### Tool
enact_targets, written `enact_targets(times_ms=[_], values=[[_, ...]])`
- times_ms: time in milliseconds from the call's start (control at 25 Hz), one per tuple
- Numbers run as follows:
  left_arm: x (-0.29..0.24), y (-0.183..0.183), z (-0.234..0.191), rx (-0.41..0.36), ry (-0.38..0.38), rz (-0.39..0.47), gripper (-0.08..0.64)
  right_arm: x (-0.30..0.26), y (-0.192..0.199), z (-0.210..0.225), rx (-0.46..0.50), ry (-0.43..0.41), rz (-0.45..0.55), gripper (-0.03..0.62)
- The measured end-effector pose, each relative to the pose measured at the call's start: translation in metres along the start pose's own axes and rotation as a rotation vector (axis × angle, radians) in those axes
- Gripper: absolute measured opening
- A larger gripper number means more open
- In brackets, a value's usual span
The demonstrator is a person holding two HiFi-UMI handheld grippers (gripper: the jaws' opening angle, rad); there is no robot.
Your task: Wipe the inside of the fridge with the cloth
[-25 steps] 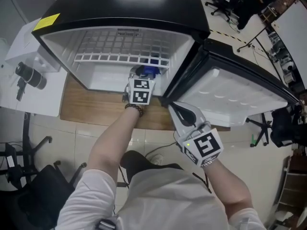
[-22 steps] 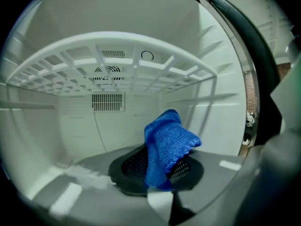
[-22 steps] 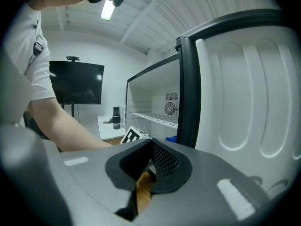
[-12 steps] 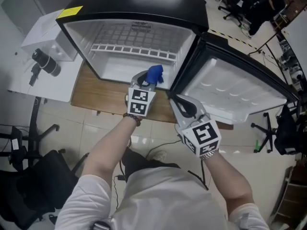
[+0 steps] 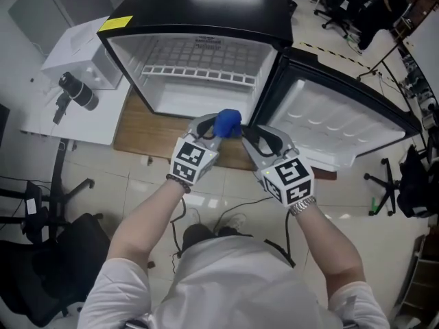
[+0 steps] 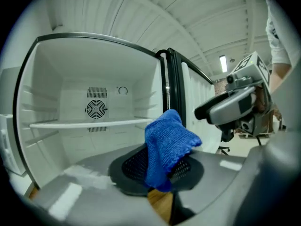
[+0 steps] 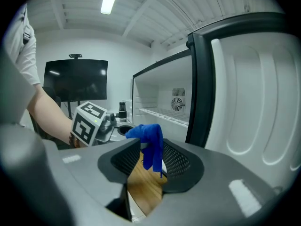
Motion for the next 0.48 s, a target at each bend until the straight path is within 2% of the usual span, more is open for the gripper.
enact_targets(times_ms=[240, 480], values=[[0.027, -0.015, 0.012, -0.02, 0.178, 0.034, 0.074, -0.008, 0.0, -0.007, 0.0, -0.019, -0.031, 0.158], [0.053, -0.035, 0.015, -0.018, 0.392, 0.047, 0.075, -0.013, -0.013, -0.029, 0.012, -0.129, -0.054, 0.158]])
Point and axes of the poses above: the fingertips, and each gripper's own axes: x backward along the fingers, z to its right, y out of its underside, the point moved 2 cm from there along x, backward along the fingers, and after that the axes turned 13 degrees about -y, right-handed, at the moved point
